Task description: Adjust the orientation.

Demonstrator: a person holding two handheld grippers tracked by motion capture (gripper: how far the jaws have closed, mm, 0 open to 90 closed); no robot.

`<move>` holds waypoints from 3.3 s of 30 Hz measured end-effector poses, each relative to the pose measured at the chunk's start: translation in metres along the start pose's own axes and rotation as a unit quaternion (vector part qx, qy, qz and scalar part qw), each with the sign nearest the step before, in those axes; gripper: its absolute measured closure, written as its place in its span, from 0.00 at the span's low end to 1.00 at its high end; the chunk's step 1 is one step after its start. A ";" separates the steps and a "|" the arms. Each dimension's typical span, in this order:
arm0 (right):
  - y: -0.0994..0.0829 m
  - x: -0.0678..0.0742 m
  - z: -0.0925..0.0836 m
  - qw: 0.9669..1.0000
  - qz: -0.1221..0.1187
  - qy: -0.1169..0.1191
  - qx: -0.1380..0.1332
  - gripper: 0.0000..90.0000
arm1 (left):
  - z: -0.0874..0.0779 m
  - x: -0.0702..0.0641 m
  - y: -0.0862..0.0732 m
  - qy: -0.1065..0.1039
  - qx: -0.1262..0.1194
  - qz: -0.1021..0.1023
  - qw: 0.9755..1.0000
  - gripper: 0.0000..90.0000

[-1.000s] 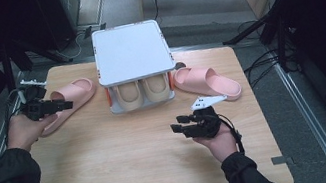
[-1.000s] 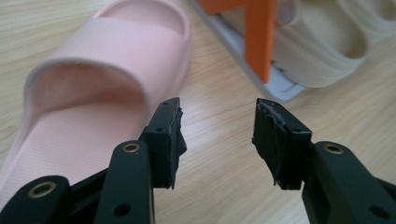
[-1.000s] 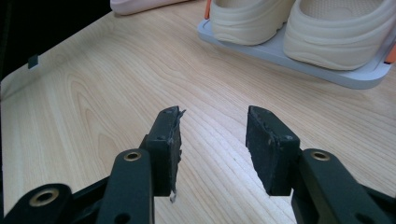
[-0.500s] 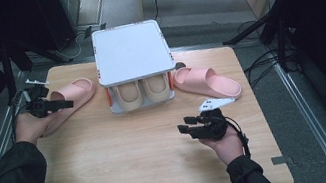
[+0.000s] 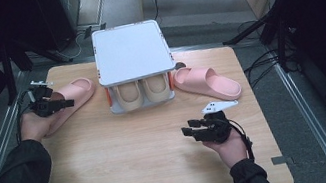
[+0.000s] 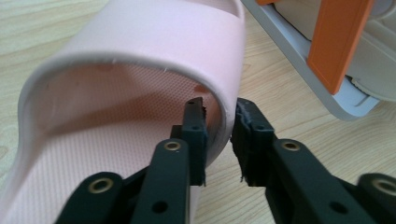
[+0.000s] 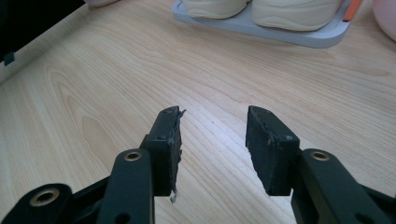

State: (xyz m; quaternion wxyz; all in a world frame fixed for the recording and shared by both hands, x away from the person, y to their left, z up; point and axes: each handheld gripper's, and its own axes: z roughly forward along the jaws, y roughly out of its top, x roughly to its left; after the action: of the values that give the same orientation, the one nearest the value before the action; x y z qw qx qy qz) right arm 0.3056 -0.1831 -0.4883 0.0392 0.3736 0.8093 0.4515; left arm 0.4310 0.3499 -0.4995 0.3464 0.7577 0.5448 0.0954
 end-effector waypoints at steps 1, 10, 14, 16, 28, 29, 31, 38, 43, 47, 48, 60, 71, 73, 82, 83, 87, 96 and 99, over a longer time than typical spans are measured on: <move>0.000 0.000 0.000 1.000 0.001 0.001 0.000 0.62 | -0.001 -0.002 0.000 0.005 0.000 0.008 1.000 0.88; 0.000 -0.007 0.004 1.000 0.024 0.003 0.012 0.61 | -0.007 -0.005 0.002 0.014 0.004 0.006 1.000 0.94; 0.000 -0.009 0.005 1.000 0.025 0.001 0.007 0.60 | -0.015 -0.005 0.008 0.014 0.012 -0.003 1.000 0.94; 0.001 -0.009 0.005 1.000 0.023 -0.001 0.007 0.58 | -0.022 -0.008 0.011 0.017 0.017 -0.008 1.000 0.94; 0.011 -0.004 0.016 1.000 0.002 0.013 0.010 0.57 | -0.058 -0.037 0.000 -0.005 0.012 -0.001 1.000 0.94; 0.012 -0.003 0.017 1.000 0.005 0.016 0.011 0.57 | -0.061 -0.040 -0.001 -0.007 0.013 0.000 1.000 0.94; 0.013 -0.002 0.019 1.000 0.006 0.019 0.011 0.56 | -0.064 -0.043 -0.003 -0.008 0.015 -0.003 1.000 0.94; 0.020 0.002 0.026 1.000 -0.004 0.025 0.014 0.56 | -0.071 -0.069 -0.018 -0.027 0.021 0.006 0.999 0.94; 0.025 0.002 0.029 0.999 -0.006 0.030 0.013 0.56 | -0.077 -0.088 -0.028 -0.045 0.024 0.011 0.999 0.94; 0.027 0.003 0.032 0.999 -0.010 0.033 0.012 0.56 | -0.078 -0.106 -0.038 -0.067 0.025 0.014 0.997 0.94; 0.028 0.003 0.032 0.999 -0.012 0.035 0.013 0.56 | -0.078 -0.113 -0.040 -0.071 0.026 0.019 0.997 0.94; 0.029 0.008 0.037 0.999 -0.018 0.038 0.025 0.57 | -0.065 -0.171 -0.051 -0.108 0.033 0.071 0.991 0.94; 0.028 0.011 0.044 0.998 -0.032 0.038 0.030 0.58 | -0.036 -0.209 -0.051 -0.142 0.044 0.082 0.986 0.94; 0.028 0.012 0.044 0.998 -0.036 0.036 0.030 0.58 | -0.031 -0.217 -0.051 -0.144 0.045 0.089 0.985 0.94; 0.027 0.014 0.046 0.998 -0.041 0.036 0.032 0.59 | -0.004 -0.247 -0.053 -0.157 0.057 0.106 0.980 0.93; 0.027 0.014 0.046 0.998 -0.042 0.035 0.033 0.59 | -0.001 -0.249 -0.053 -0.160 0.061 0.112 0.979 0.93; 0.024 0.015 0.046 0.998 -0.040 0.034 0.034 0.59 | 0.008 -0.253 -0.056 -0.166 0.061 0.111 0.978 0.93; 0.019 0.014 0.046 0.999 -0.035 0.029 0.029 0.61 | 0.017 -0.256 -0.060 -0.194 0.078 0.130 0.969 0.85; 0.018 0.015 0.046 0.999 -0.035 0.026 0.028 0.62 | 0.015 -0.256 -0.059 -0.195 0.077 0.127 0.969 0.81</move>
State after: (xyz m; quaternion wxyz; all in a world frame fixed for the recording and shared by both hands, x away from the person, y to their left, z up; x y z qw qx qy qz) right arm 0.3240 -0.1356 -0.4973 0.0233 0.3336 0.8351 0.4368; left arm 0.2947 0.1254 -0.4882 0.3720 0.8491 0.3711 -0.0530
